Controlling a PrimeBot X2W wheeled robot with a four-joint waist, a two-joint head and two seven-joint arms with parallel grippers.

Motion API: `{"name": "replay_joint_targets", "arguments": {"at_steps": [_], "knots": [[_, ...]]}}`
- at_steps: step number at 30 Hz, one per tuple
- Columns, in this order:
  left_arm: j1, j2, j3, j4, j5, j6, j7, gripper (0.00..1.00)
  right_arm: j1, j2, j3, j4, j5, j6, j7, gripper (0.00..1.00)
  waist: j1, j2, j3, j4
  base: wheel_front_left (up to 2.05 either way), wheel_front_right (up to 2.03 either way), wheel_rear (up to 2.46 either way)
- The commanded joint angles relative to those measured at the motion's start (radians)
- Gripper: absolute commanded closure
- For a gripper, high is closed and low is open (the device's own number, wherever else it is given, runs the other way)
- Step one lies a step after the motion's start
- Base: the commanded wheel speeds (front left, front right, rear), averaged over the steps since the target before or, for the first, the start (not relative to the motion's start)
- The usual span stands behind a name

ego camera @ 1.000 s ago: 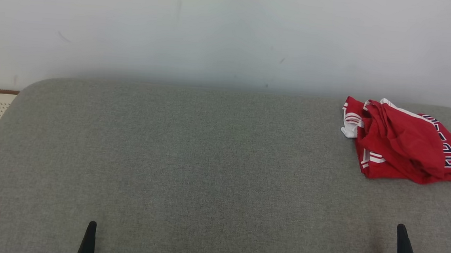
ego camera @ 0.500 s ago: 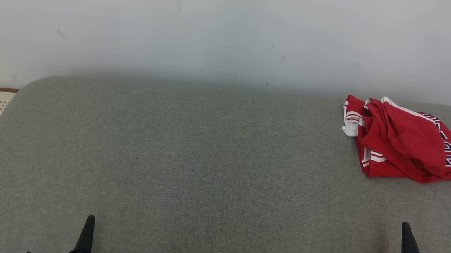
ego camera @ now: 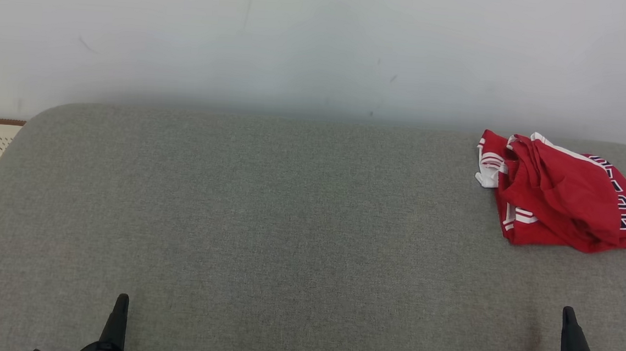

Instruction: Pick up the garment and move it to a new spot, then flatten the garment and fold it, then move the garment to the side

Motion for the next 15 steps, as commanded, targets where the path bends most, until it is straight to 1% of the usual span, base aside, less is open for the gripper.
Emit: {"name": "replay_joint_targets", "arguments": {"at_steps": [1,15], "knots": [[-0.017,0.001,0.006,0.005,-0.018,-0.006,0.006,1.00,-0.017,-0.007,-0.005,-0.002,0.025,0.000,0.004,1.00,-0.0001,-0.0001,0.001,0.000,0.00,0.00,0.00],[-0.034,-0.004,0.022,0.023,-0.117,-0.020,0.032,1.00,-0.029,-0.006,-0.027,0.009,0.134,0.000,0.028,1.00,-0.0001,-0.0001,0.007,0.001,0.00,0.00,0.00]]}}
